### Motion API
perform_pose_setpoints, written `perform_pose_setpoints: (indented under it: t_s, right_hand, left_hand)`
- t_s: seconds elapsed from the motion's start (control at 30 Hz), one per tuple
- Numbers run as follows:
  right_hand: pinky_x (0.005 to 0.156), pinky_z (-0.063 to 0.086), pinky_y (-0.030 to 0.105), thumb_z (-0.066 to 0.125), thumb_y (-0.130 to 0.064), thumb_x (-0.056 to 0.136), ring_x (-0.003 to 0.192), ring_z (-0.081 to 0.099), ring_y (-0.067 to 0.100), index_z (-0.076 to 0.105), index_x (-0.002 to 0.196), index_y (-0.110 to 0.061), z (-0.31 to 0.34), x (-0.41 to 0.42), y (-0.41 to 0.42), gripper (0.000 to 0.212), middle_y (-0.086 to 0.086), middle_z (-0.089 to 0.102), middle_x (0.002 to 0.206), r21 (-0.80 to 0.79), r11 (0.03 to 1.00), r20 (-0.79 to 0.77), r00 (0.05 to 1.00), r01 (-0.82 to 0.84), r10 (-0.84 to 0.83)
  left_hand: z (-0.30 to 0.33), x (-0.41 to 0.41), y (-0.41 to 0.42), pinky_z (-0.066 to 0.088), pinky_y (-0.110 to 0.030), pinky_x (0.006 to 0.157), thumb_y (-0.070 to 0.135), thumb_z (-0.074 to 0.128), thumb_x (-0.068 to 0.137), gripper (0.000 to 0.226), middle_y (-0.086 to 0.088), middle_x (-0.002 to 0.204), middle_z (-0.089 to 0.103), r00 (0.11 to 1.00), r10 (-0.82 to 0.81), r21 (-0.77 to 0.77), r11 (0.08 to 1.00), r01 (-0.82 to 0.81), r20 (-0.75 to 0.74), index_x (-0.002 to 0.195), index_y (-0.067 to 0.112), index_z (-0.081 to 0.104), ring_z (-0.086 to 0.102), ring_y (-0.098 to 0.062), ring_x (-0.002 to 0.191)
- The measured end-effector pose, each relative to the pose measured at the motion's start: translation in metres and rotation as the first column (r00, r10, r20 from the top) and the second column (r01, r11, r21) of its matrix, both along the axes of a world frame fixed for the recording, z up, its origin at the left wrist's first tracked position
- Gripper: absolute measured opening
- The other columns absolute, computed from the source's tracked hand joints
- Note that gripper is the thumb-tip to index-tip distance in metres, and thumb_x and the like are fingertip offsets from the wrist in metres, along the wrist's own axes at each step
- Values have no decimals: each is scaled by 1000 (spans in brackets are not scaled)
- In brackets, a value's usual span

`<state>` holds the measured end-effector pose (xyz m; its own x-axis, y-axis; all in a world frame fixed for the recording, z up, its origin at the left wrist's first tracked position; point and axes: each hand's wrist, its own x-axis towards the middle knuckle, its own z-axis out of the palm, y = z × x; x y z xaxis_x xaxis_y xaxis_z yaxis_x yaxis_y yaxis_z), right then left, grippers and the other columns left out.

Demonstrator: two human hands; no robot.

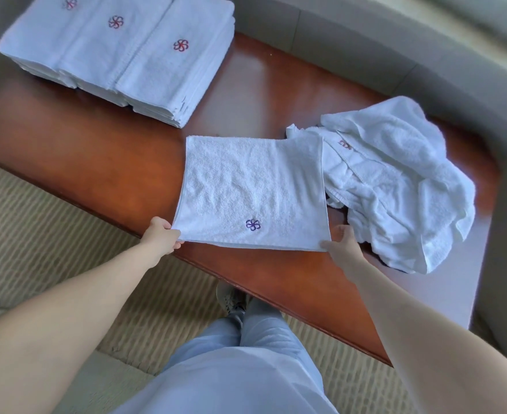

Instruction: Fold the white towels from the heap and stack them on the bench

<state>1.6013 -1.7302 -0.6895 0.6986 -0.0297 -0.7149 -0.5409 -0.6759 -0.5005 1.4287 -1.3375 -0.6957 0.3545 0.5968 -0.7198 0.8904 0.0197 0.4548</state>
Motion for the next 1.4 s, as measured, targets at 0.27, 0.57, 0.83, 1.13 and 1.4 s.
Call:
perform_pose_setpoints:
  t_s: [0.27,0.57,0.83,1.13,1.4]
  right_hand:
    - [60,48,20,62,-5,80,79,60,15,74,108,-25,121,75,47,36,-1,66,99,186,978,251,967,-97,48]
    - [66,48,32,65,-35,93,80,65,31,71,85,-10,252,125,68,27,8,68,78,-470,778,392,691,-417,607]
    - [68,51,25,66,-19,98,54,50,10,58,86,-17,302,130,58,15,-4,56,64,-190,685,-376,697,-703,610]
    - [66,49,26,62,-14,96,46,43,12,55,75,-16,282,153,70,22,0,46,61,-237,818,-229,849,-524,477]
    - [68,50,26,49,0,98,72,62,20,71,105,-7,121,134,94,25,13,71,90,73,991,118,988,-112,103]
  left_hand:
    - [121,87,34,57,-27,84,4,61,91,25,-6,109,72,917,163,-120,985,-127,364,106,18,76,65,-13,86]
    - [241,117,72,48,-38,68,27,71,88,25,-17,88,67,799,-595,567,690,451,88,87,2,71,64,-35,86]
    - [296,110,92,55,-25,66,14,81,75,12,-3,83,70,692,-703,-172,711,682,-161,84,13,73,62,-12,63]
    - [290,130,90,40,-19,40,15,77,89,18,4,58,55,911,-404,-107,912,395,-80,102,17,65,41,-4,39]
    - [140,134,56,54,-30,86,15,60,102,15,-4,98,76,978,60,-175,984,-24,201,116,20,60,70,-16,90]
